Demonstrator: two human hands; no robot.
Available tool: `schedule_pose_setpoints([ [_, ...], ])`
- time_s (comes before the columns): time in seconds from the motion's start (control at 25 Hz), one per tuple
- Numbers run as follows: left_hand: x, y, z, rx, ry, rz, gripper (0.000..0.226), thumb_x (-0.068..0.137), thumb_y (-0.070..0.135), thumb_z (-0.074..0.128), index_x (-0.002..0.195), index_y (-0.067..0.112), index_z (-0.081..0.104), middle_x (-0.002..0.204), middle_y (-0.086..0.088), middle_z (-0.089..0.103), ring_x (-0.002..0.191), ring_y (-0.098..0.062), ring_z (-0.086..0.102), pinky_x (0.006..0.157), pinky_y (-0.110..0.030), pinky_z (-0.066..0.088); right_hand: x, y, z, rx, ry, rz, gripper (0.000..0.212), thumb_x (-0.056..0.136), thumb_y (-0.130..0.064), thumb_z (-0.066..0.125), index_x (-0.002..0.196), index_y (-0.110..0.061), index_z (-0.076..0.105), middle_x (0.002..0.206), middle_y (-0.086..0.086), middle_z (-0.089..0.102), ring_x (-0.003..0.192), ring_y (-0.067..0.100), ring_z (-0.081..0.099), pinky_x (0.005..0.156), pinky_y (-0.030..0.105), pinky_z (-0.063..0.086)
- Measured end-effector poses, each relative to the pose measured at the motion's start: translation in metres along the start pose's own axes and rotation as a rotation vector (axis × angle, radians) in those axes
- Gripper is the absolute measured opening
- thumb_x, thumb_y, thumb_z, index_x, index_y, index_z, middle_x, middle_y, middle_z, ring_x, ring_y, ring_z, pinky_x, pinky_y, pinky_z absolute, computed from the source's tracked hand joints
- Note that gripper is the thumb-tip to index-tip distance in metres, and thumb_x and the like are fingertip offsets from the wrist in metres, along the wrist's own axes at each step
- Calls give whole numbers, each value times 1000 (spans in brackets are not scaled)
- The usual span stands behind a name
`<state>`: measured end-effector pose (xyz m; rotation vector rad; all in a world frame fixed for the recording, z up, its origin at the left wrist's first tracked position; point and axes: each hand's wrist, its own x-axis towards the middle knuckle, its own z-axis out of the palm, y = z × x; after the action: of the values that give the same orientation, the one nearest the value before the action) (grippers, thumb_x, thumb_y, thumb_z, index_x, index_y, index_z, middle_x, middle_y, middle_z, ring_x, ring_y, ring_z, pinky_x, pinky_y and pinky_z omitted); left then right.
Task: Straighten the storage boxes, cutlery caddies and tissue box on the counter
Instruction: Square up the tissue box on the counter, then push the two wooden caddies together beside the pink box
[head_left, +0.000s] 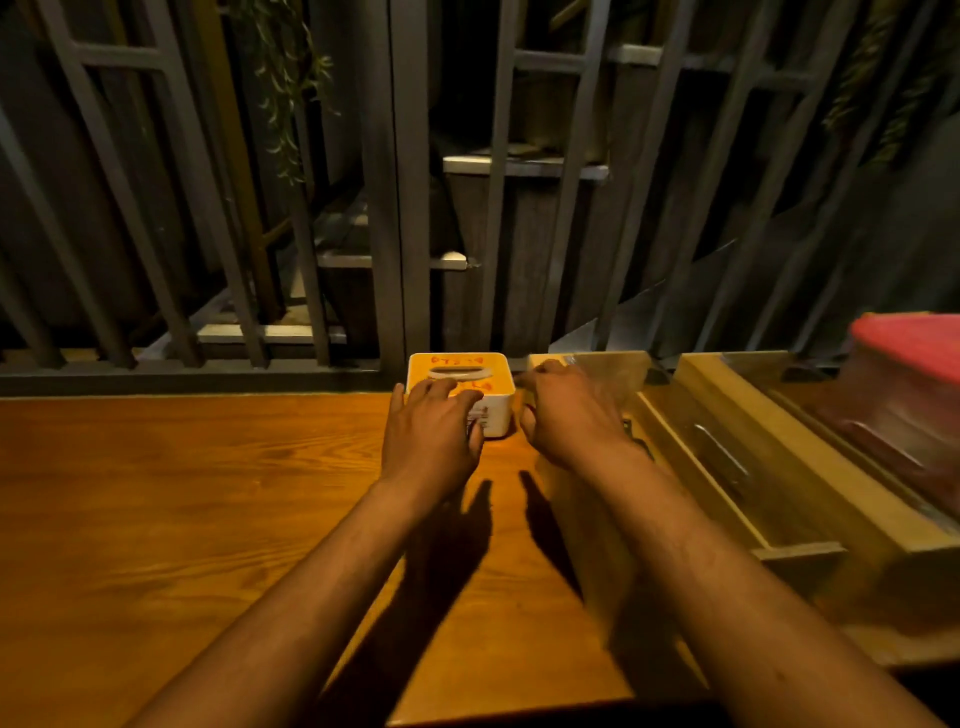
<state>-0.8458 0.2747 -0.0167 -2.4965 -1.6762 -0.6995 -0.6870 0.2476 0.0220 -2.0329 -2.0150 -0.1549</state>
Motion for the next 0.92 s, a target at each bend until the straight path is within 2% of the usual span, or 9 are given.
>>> schedule_pose_setpoints([
  [0.12, -38, 52, -15, -128, 39, 8, 46, 92, 45, 53, 136, 33, 51, 144, 1, 51, 135, -21, 41, 115, -45, 27, -49, 33, -20, 87, 69, 51, 43, 91, -32, 57, 134, -30, 54, 136, 3, 55, 124, 26, 50, 99, 43, 43],
  [0.28, -82, 129, -11, -253, 51, 49, 43, 92, 47, 51, 133, 37, 52, 141, 6, 52, 132, -16, 42, 110, -38, 34, -102, 96, -25, 166, 112, 80, 42, 88, -32, 59, 130, -33, 55, 131, 0, 57, 119, 25, 53, 98, 41, 45],
  [0.4, -102, 174, 7, -210, -5, 10, 45, 94, 50, 46, 137, 38, 48, 147, 5, 46, 136, -15, 37, 109, -33, 31, -138, 142, -26, 227, 79, 131, 40, 89, -36, 59, 129, -35, 56, 138, -1, 53, 126, 23, 48, 103, 39, 42],
  [0.52, -113, 212, 27, -149, -56, -61, 50, 94, 57, 39, 140, 37, 44, 152, 2, 40, 141, -19, 30, 110, -34, 30, -168, 190, -21, 289, 20, 91, 45, 91, -53, 51, 135, -40, 50, 149, -8, 43, 139, 18, 36, 109, 40, 36],
  [0.6, -116, 220, 37, -47, -74, -85, 57, 93, 64, 31, 145, 40, 35, 156, 2, 33, 145, -22, 22, 111, -37, 29, -176, 209, -14, 298, -38, 0, 58, 89, -66, 43, 142, -43, 37, 157, -13, 29, 148, 15, 17, 115, 44, 29],
  [0.68, -121, 218, 39, 49, -111, -76, 67, 88, 72, 29, 149, 43, 24, 160, 4, 24, 147, -23, 15, 109, -38, 35, -179, 217, -10, 276, -95, -60, 78, 80, -76, 46, 148, -44, 25, 161, -17, 15, 150, 15, 3, 118, 48, 24],
  [0.8, -120, 216, 39, 92, -141, -79, 74, 83, 77, 32, 149, 47, 17, 161, 7, 18, 148, -21, 11, 103, -39, 43, -174, 226, -7, 237, -157, -127, 90, 77, -68, 60, 150, -45, 13, 163, -15, 3, 150, 17, -5, 119, 49, 20],
  [0.92, -113, 215, 44, 121, -131, -73, 76, 80, 78, 28, 149, 47, 17, 161, 7, 19, 148, -21, 12, 100, -38, 46, -164, 232, -3, 268, -157, -140, 90, 78, -61, 66, 150, -45, 14, 163, -15, 1, 150, 16, -8, 119, 50, 16],
])
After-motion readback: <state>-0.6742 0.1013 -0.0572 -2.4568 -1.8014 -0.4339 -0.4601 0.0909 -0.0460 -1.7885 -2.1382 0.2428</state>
